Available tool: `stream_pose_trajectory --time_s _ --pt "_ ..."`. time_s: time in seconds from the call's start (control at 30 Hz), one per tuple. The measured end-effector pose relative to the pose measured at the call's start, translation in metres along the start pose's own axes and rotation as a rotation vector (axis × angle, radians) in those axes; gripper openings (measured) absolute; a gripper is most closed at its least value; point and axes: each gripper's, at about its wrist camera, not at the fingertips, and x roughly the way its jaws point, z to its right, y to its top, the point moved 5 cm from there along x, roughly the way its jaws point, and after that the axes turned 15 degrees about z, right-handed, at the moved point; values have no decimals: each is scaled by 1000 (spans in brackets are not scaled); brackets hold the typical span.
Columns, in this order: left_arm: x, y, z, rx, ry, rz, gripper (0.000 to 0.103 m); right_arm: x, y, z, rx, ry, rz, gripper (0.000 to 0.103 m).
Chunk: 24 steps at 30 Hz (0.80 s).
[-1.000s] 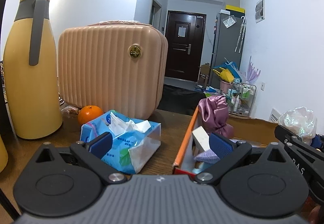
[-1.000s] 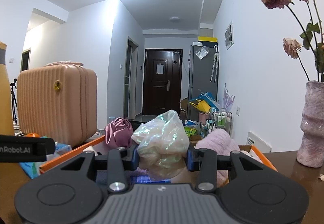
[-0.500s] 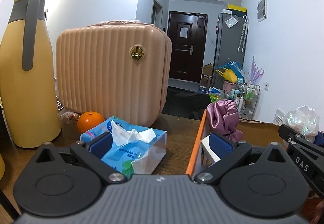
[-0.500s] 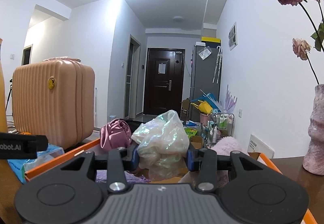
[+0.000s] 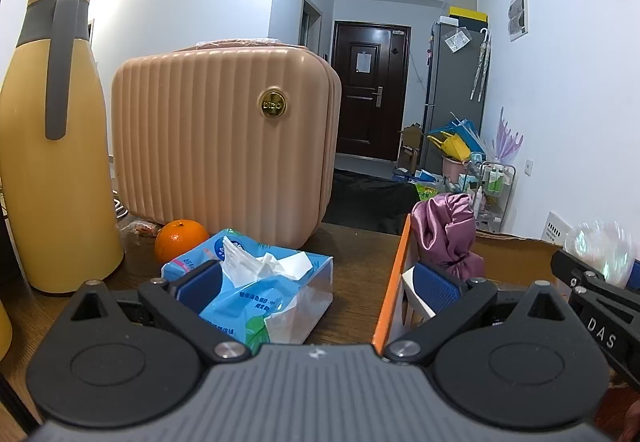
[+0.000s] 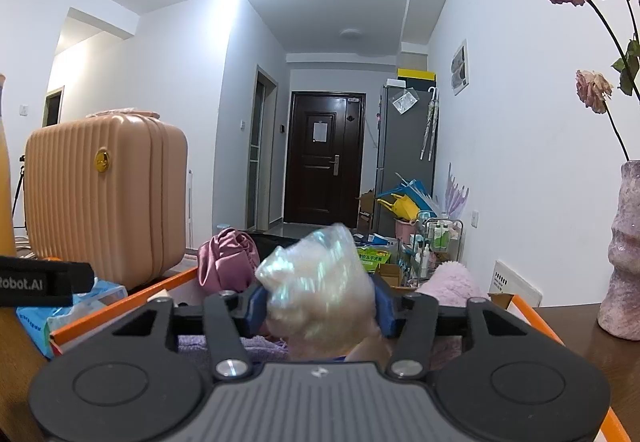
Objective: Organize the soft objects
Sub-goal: 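Open the right tool to drop the plastic bag into the box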
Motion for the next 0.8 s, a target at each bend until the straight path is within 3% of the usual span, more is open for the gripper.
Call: stream_pose_trajectory --time_s 0.17,0.27,0.8 --pt "0 0 0 -2 1 -2 103 -3 1 -4 -18 10 29 92" --pt "0 0 0 -2 1 -2 103 -6 2 -5 -20 8 47 101" --pt "0 -1 -1 -2 1 -5 103 -6 1 -5 -23 14 44 103"
